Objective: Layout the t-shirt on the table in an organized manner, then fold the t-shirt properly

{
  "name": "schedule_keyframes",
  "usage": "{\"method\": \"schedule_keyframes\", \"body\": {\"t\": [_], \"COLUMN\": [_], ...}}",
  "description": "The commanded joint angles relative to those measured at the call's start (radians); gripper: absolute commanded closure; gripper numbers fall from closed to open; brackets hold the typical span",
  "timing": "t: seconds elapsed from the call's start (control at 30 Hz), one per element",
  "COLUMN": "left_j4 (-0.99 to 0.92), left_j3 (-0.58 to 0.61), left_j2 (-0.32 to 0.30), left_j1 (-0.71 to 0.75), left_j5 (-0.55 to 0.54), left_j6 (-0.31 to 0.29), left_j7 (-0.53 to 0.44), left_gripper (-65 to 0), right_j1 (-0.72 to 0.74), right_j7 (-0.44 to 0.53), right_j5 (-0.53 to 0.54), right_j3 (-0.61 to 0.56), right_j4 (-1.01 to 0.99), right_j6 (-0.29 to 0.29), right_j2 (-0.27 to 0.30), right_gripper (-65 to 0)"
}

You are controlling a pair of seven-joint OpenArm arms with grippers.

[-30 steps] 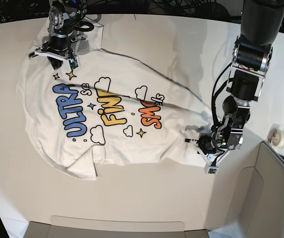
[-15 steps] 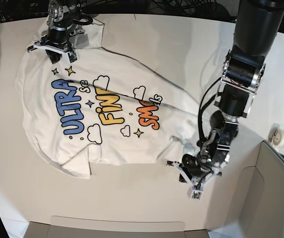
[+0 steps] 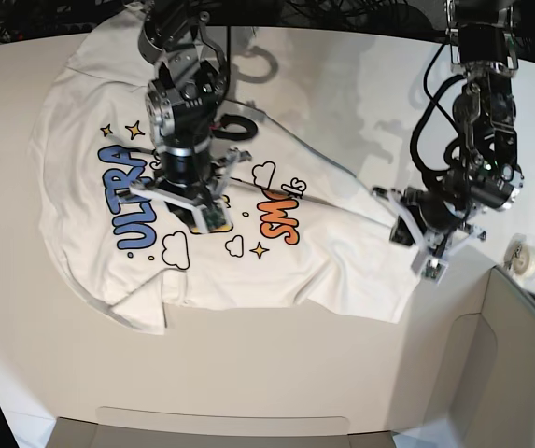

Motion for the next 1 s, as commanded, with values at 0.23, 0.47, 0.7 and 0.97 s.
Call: {"method": "schedule_keyframes", "body": {"t": [0.23, 0.47, 0.7, 0.97], "left_j4": [0.029, 0.029, 0.023, -0.106], "left_j3": [-0.011, -0.01, -0.008, 0.003], "left_j2": [-0.003, 0.057, 0.144, 0.226], "left_j1": [0.194, 0.202, 0.076, -0.008], "left_j5": [0.017, 0.019, 0.019, 0.02], "left_j6": [0.004, 0.004, 0.008, 0.008], "left_j7": [-0.118, -0.151, -0.157, -0.159], "left_gripper": [-5.1, -5.0, -5.1, -5.1], "right_j1": [0.38, 0.586, 0.699, 0.707], "right_j7": [0.08, 0.258, 0.496, 0.587], "right_j5": [0.126, 0.513, 0.691, 0.786], "right_j3": [-0.132, -0.131, -0.137, -0.137], "right_j4": [-0.374, -0.728, -1.034, -1.081], "right_j6": [0.002, -0.012, -0.055, -0.055], "right_j2": [-0.033, -0.033, -0.033, -0.033], "right_gripper": [0.0, 0.0, 0.0, 0.0]}}
